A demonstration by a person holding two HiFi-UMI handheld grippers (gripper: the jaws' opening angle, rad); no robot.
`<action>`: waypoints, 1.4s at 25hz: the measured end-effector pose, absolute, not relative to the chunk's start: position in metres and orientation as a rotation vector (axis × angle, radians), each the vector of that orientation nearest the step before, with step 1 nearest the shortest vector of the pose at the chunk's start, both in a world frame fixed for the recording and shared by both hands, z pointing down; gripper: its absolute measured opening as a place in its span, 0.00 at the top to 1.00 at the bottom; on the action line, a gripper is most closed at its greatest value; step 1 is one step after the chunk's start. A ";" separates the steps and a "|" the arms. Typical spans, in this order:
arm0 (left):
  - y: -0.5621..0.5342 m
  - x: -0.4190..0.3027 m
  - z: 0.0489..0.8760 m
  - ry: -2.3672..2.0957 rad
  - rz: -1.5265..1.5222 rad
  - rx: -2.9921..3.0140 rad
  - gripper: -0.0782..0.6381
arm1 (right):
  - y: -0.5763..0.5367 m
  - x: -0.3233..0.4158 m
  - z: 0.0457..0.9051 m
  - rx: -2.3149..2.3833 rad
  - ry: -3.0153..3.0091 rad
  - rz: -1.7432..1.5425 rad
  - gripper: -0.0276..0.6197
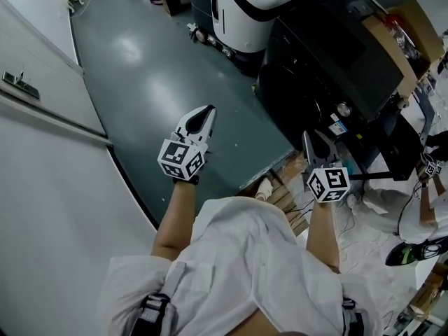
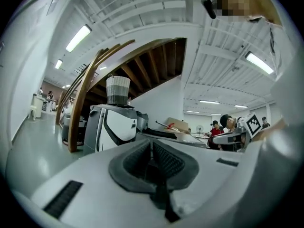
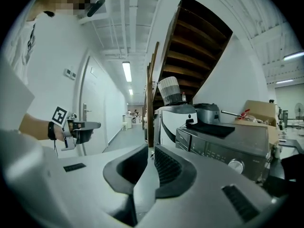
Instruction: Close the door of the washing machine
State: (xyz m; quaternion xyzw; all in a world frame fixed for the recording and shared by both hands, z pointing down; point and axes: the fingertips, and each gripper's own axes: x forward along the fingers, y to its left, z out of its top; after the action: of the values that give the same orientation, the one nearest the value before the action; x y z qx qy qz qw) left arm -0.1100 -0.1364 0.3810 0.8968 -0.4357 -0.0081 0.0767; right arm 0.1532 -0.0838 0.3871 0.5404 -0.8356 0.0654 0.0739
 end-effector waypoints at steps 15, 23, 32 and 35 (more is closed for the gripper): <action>-0.085 -0.160 0.338 -1.316 -0.086 2.738 0.86 | -0.035 0.146 0.355 1.818 -2.473 0.156 0.91; -0.071 -0.171 0.327 -1.315 -0.079 2.754 0.86 | -0.012 0.143 0.344 1.848 -2.426 0.082 0.92; -0.064 -0.179 0.320 -1.321 -0.086 2.761 0.86 | -0.002 0.137 0.336 1.820 -2.402 0.001 0.92; -0.064 -0.180 0.319 -1.319 -0.081 2.764 0.86 | -0.002 0.136 0.331 1.823 -2.402 -0.016 0.92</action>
State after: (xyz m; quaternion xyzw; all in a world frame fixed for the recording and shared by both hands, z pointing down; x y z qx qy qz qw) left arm -0.1805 -0.0642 0.3187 0.9015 -0.4303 -0.0264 0.0387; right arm 0.1357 -0.0021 0.3312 0.6034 -0.7949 -0.0054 0.0630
